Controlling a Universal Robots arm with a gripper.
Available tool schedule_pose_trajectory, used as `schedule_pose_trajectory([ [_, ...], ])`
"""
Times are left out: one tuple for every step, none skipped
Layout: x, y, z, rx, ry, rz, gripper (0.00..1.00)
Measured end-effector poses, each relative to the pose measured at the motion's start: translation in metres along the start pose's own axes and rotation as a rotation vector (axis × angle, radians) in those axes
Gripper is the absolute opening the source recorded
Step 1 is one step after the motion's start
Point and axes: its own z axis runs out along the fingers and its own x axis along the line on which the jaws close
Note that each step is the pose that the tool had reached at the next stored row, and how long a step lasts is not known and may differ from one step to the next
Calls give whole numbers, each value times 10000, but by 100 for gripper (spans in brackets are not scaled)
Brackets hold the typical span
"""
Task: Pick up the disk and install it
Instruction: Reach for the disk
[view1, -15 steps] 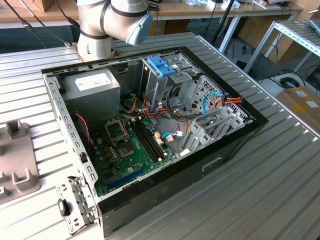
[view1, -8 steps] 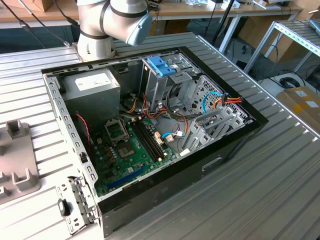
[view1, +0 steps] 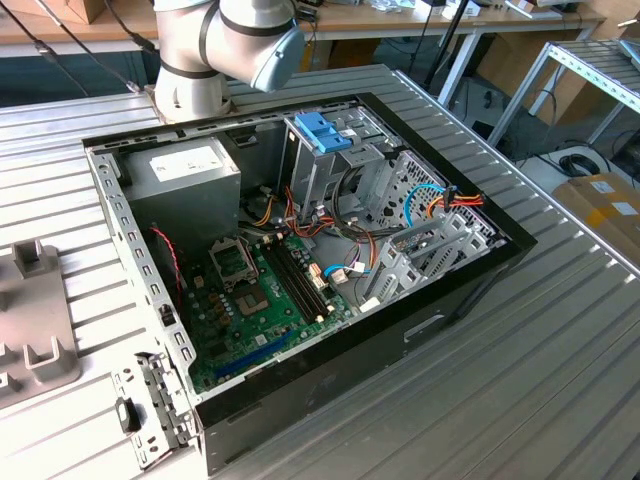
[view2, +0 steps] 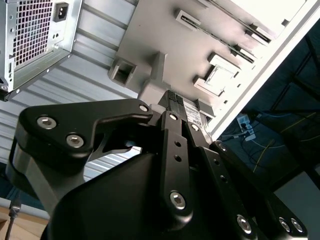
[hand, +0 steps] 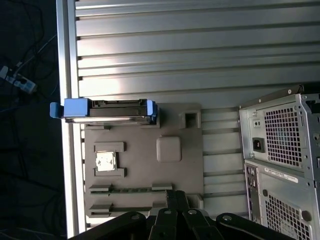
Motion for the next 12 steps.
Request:
schedule_pose_trajectory([
  [9,-1,0,0,0,0,10],
  [15,-1,0,0,0,-1,10],
  [21,-2,-1,0,0,-1,10],
  [26,-2,-1,0,-1,0,10],
  [31,-2,-1,0,-1,0,10],
  [37,-3,-1,0,-1,0,10],
  [42,-3,-1,0,0,-1,10],
  [48,-4,-2,0,0,0,10],
  [55,-4,-1,0,-1,0,10],
  [61,-5,-2,0,0,0,10],
  [70,-5,-2,0,-1,0,10],
  [76,-6,-2,0,0,0,10],
])
